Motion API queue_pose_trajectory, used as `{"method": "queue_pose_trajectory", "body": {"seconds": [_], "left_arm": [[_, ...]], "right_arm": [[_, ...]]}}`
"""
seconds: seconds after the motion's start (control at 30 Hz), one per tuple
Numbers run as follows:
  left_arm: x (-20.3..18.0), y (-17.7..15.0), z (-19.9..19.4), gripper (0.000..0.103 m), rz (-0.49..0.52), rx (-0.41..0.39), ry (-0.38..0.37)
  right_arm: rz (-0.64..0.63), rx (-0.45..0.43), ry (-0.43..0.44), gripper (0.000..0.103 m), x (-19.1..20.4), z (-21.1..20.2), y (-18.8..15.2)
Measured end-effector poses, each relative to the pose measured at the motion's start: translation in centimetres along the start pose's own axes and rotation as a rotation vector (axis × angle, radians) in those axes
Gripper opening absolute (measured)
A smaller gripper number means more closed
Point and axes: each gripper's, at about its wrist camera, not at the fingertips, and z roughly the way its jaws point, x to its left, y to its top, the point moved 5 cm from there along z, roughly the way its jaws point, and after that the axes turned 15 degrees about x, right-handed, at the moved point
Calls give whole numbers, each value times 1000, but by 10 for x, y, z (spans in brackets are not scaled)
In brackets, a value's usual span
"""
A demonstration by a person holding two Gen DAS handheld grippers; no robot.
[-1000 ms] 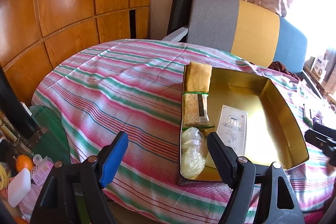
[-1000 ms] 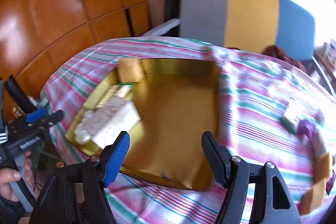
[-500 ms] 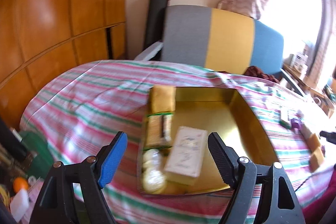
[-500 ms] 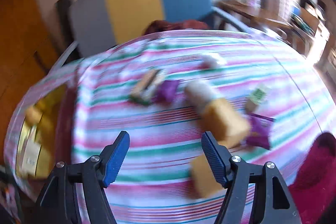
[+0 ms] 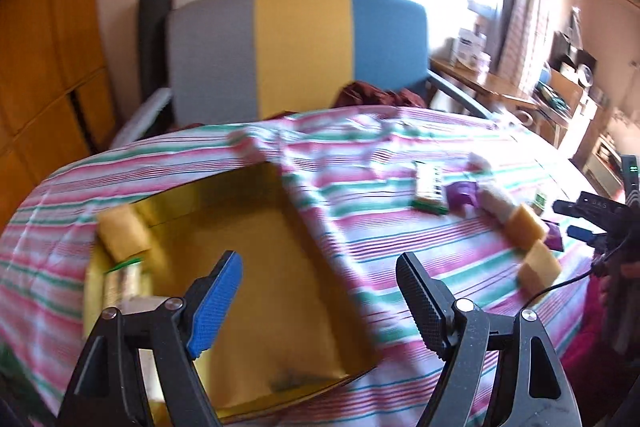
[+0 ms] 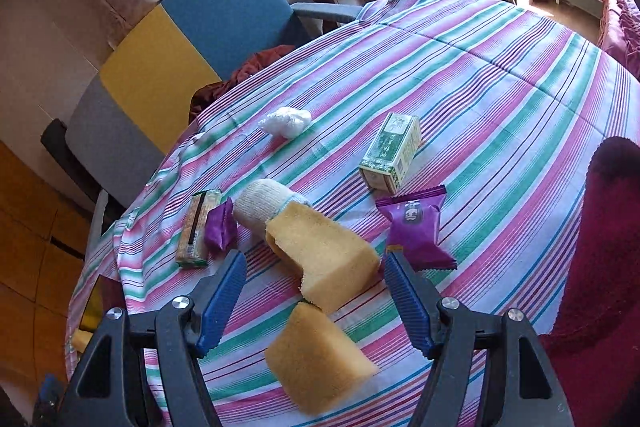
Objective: Organize objects
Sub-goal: 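Grasp a second cracker packet with the left tool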
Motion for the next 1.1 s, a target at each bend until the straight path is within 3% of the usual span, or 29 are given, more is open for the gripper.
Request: {"method": "queue_pose_trajectory", "body": {"seconds": [0.2,0.33,0.63,0.83,0.87,0.93,1.0,1.1], "left_arm": [[-74,45,57,79,108,99,-71],[-110,71,106,79,164,162,-68],[-142,119,194,78,211,246,-76],[-154,136,229,78,229,266,-61],[-155,137,233,77,223,272,-65],[-154,136,245,62,207,293,-55],[-154,135,243,49,208,254,-31],[-151,128,238,49,208,247,-37]], "right_arm": [[13,15,74,73,-2,-1,-2],[8,36,113,74,1,2,-2],[-18,82,172,74,7,7,-4],[7,84,197,74,2,7,-3],[28,64,202,74,-2,3,-2],[87,0,206,74,-16,-9,3],[151,-54,199,74,-32,-19,7],[222,-78,205,74,-47,-21,11]]}}
